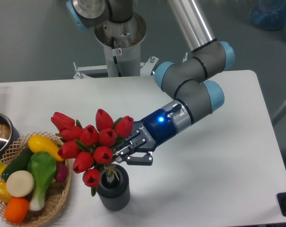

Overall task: Insert the flowers into the vase
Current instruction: 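Lower the tulip stems down into the black vase opening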

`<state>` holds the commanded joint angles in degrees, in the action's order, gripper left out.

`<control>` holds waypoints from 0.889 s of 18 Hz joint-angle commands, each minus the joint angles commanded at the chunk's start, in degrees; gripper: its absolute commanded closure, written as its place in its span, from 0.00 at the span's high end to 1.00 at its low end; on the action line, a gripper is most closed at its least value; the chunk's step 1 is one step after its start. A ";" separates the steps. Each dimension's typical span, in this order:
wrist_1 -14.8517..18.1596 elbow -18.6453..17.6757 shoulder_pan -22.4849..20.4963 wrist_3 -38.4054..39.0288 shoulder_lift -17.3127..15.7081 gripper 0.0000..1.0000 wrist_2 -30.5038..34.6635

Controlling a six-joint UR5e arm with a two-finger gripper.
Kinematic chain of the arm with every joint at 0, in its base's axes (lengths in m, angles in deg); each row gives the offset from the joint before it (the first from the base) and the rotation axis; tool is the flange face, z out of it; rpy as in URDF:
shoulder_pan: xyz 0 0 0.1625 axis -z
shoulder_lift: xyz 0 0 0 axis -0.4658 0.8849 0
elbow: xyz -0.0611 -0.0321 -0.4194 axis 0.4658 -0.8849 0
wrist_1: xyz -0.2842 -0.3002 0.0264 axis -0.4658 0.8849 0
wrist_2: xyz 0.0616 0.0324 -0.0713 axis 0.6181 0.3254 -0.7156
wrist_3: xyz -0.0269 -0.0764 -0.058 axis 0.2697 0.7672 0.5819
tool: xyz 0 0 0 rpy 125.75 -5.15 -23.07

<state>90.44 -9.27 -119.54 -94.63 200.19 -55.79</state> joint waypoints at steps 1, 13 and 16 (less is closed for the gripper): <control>0.00 -0.09 0.00 -0.09 0.26 0.10 0.09; 0.00 -0.09 -0.09 -5.97 4.39 0.10 0.18; 0.00 -0.09 -0.18 -6.94 5.27 0.11 0.18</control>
<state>90.44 -9.36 -119.72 -101.57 205.46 -55.62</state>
